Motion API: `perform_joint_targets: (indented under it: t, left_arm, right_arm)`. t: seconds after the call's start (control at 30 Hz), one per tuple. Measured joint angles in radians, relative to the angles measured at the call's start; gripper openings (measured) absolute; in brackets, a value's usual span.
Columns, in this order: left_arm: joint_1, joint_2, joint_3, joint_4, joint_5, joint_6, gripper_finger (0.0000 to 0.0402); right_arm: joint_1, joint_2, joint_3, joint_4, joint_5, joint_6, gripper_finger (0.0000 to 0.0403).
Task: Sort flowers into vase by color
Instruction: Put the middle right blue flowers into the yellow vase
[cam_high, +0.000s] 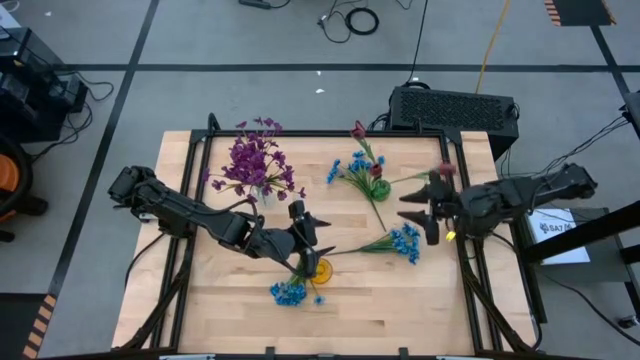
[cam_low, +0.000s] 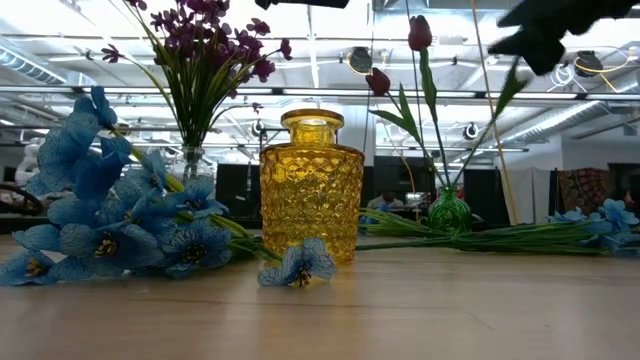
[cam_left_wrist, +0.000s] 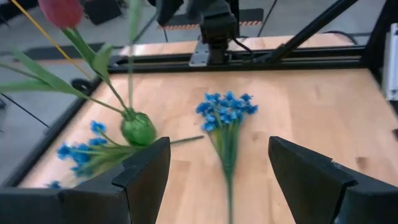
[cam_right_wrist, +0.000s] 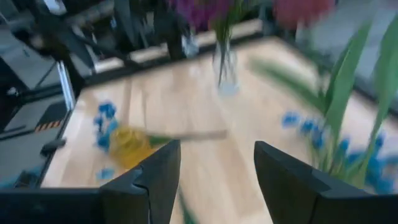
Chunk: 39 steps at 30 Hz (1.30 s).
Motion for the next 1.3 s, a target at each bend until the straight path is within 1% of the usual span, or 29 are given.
perform_joint_targets:
  t: [0.13, 0.23, 0.33, 0.53, 0.9, 1.0, 1.1, 1.17, 1.23, 1.3]
  left_arm:
    - [-0.008, 0.000, 0.000, 0.001, 0.015, -0.054, 0.0278]
    - [-0.021, 0.000, 0.000, 0.000, 0.016, -0.081, 0.0278]
    - [-0.038, 0.000, 0.000, 0.001, 0.016, -0.091, 0.0278]
    - [-0.065, 0.000, 0.000, 0.000, 0.016, -0.091, 0.0278]
    - [-0.068, 0.000, 0.000, -0.059, 0.015, -0.091, 0.0278]
    - [-0.068, 0.000, 0.000, -0.061, 0.026, -0.092, 0.0278]
    - [-0.068, 0.000, 0.000, -0.061, 0.039, -0.092, 0.0278]
    - [-0.068, 0.000, 0.000, -0.060, 0.051, -0.092, 0.0278]
    - [-0.068, 0.000, 0.000, -0.060, 0.063, -0.095, 0.0278]
    - [-0.068, 0.000, 0.000, -0.060, 0.076, -0.109, 0.0278]
  right_arm:
    - [0.078, 0.052, 0.000, -0.102, 0.066, 0.159, 0.0196]
    - [0.134, 0.091, 0.000, -0.144, 0.127, 0.243, 0.0196]
    - [0.187, 0.131, 0.000, -0.161, 0.153, 0.297, 0.0196]
    - [0.277, 0.195, 0.000, -0.184, 0.159, 0.378, 0.0196]
    - [0.429, 0.296, 0.000, -0.317, 0.160, 0.585, 0.0196]
    - [0.472, 0.324, 0.000, -0.342, 0.194, 0.648, 0.0196]
    - [0.494, 0.368, 0.000, -0.331, 0.251, 0.698, 0.0196]
    - [0.496, 0.412, 0.000, -0.292, 0.271, 0.707, 0.0196]
    - [0.495, 0.464, 0.000, -0.245, 0.275, 0.688, 0.0196]
    - [0.488, 0.521, 0.000, -0.187, 0.263, 0.623, 0.0196]
